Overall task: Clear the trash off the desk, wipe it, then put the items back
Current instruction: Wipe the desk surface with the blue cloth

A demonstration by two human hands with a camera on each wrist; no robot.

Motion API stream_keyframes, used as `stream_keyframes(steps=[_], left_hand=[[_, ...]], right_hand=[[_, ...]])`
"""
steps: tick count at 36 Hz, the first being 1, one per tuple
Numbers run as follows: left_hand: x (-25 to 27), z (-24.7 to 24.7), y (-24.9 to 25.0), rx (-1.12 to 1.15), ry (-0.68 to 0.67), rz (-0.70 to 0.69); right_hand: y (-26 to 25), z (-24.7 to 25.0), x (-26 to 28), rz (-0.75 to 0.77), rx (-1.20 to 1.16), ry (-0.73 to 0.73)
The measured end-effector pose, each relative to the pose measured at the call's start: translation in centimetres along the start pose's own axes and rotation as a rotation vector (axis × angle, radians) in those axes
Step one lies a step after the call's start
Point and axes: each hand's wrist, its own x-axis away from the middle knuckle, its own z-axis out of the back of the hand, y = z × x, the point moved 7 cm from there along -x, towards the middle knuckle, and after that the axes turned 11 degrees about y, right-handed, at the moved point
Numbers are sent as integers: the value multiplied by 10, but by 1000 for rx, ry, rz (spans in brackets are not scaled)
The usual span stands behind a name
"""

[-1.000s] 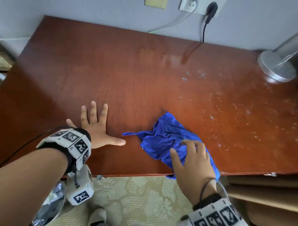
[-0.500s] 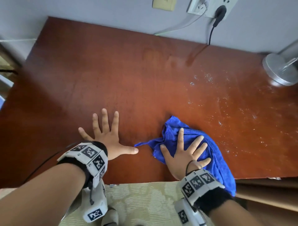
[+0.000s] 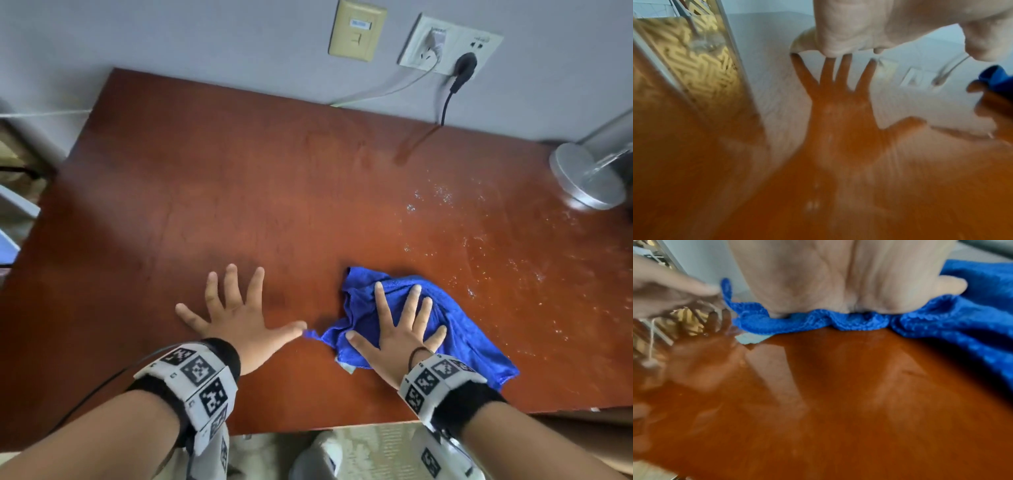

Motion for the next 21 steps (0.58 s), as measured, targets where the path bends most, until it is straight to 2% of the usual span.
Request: stream_keyframes(steps=[3, 6, 15, 21], left_hand=[[-15, 30, 6, 4, 142, -33], [-41, 51, 21, -91, 196, -81], [-114, 73, 70, -263, 165, -157], [-156, 84, 80, -217, 151, -83]], right_hand=[[-3, 5, -9, 21, 8, -14], [-6, 11, -19, 36, 2, -30], [-16, 27, -59, 80, -29, -74], [-26, 43, -90, 103, -48, -77]])
